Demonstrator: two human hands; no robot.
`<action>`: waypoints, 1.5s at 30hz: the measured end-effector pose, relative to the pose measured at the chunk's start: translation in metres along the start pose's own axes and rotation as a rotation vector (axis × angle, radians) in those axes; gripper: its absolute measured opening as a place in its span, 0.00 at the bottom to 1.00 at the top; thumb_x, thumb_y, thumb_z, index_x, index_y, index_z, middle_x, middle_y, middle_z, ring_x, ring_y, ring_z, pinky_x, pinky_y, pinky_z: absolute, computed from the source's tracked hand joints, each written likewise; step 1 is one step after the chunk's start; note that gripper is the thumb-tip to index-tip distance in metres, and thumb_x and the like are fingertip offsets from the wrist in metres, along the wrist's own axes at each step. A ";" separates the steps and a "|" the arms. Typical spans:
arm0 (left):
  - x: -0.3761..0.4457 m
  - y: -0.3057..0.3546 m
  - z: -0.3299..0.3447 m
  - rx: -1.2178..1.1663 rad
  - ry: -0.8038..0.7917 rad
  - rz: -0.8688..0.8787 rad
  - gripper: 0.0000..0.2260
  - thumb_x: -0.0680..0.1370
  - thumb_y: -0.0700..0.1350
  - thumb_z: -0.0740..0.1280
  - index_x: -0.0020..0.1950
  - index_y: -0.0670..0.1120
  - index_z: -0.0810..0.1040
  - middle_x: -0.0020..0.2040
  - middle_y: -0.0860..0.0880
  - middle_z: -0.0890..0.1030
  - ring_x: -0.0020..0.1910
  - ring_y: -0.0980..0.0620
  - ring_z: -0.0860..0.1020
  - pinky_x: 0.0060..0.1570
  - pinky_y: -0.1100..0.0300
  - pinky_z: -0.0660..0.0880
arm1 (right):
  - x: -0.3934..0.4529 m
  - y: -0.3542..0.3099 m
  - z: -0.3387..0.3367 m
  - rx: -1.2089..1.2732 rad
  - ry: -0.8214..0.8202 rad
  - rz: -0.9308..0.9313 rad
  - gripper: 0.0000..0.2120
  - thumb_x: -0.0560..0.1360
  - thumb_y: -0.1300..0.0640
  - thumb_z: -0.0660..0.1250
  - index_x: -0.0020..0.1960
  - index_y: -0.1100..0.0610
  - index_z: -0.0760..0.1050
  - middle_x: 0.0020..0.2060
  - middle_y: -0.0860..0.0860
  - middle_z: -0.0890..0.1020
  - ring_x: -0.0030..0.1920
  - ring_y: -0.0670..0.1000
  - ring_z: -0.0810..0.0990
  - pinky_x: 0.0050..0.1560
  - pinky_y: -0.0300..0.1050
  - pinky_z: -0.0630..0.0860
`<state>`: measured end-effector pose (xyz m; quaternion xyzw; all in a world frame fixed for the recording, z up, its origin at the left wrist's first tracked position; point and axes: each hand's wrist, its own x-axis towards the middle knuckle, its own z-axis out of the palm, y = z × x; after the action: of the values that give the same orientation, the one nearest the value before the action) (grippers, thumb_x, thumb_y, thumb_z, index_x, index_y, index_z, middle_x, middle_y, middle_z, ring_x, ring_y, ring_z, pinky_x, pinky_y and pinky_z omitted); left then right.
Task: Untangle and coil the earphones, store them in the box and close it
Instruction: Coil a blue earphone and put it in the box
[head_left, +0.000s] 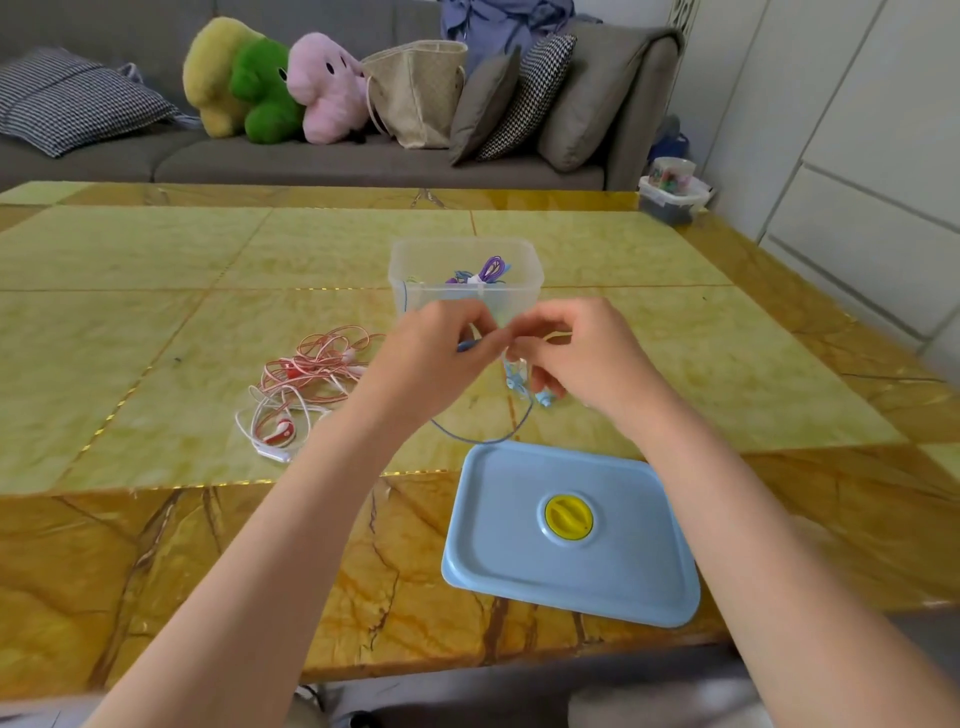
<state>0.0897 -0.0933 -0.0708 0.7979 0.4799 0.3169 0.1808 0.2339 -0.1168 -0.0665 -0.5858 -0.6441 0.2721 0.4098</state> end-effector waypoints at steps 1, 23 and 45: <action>0.000 -0.002 0.000 0.016 -0.030 -0.020 0.07 0.76 0.49 0.66 0.41 0.47 0.75 0.28 0.52 0.69 0.26 0.56 0.64 0.27 0.66 0.62 | 0.001 0.002 -0.001 -0.031 0.052 0.029 0.11 0.72 0.69 0.65 0.38 0.54 0.78 0.29 0.48 0.79 0.19 0.43 0.73 0.22 0.33 0.65; 0.004 -0.004 0.003 0.076 -0.323 -0.353 0.11 0.75 0.53 0.67 0.40 0.49 0.84 0.21 0.53 0.65 0.25 0.55 0.63 0.21 0.68 0.60 | 0.005 0.018 -0.019 0.129 0.336 0.073 0.11 0.79 0.65 0.54 0.44 0.53 0.69 0.50 0.54 0.81 0.44 0.47 0.76 0.46 0.34 0.71; 0.007 -0.001 -0.014 -1.355 0.101 -0.620 0.14 0.80 0.43 0.59 0.33 0.47 0.67 0.28 0.52 0.76 0.29 0.56 0.79 0.49 0.59 0.75 | 0.011 0.018 -0.010 0.052 0.227 0.271 0.11 0.78 0.67 0.52 0.43 0.54 0.67 0.31 0.53 0.78 0.33 0.54 0.82 0.39 0.49 0.78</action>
<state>0.0822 -0.0869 -0.0586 0.3240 0.3903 0.5139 0.6918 0.2522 -0.1043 -0.0738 -0.6833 -0.5015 0.2737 0.4546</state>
